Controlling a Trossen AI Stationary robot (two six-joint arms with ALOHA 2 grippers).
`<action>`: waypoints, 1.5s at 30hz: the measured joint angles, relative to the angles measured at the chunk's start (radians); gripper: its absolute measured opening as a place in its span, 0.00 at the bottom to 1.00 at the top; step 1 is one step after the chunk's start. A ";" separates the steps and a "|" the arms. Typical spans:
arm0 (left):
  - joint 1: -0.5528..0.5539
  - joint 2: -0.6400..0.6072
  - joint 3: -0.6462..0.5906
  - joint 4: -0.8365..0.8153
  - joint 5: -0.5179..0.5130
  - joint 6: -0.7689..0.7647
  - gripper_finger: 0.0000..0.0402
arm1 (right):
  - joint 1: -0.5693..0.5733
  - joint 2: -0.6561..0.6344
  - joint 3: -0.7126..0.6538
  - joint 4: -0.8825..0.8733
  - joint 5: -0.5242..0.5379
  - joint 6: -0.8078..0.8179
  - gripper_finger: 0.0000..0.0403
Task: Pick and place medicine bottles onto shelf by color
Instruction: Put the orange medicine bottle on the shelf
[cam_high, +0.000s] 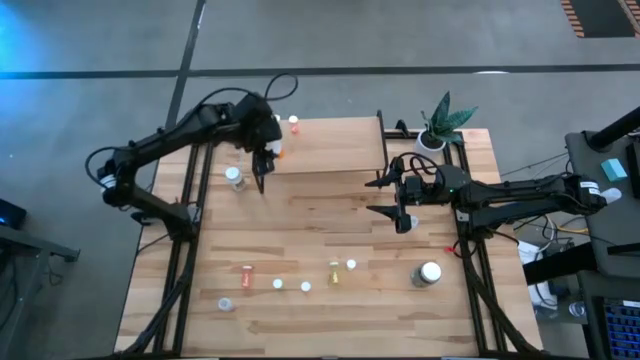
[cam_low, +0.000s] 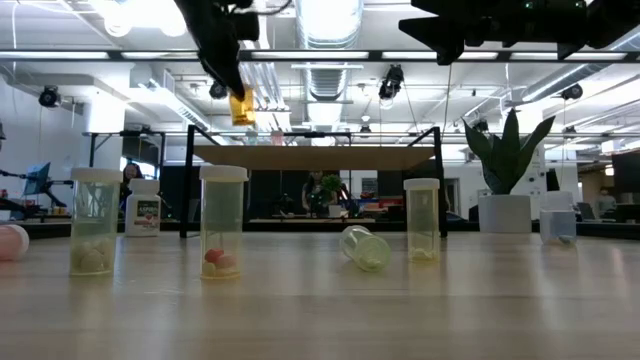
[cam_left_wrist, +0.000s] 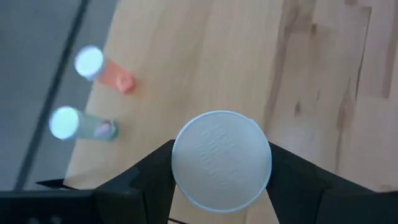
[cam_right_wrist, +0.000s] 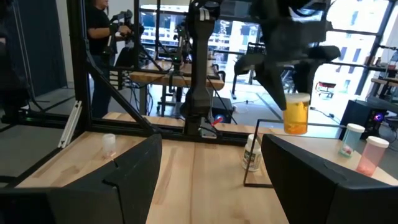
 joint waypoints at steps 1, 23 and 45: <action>0.015 0.011 0.007 -0.009 0.011 0.004 0.49 | 0.000 0.000 0.000 0.000 0.000 0.000 0.66; 0.126 0.139 0.043 -0.012 0.036 0.077 0.49 | 0.000 0.000 0.000 -0.002 0.000 0.000 0.66; 0.127 0.161 0.105 -0.011 0.037 0.067 0.49 | 0.000 0.000 0.000 -0.002 0.000 0.011 0.66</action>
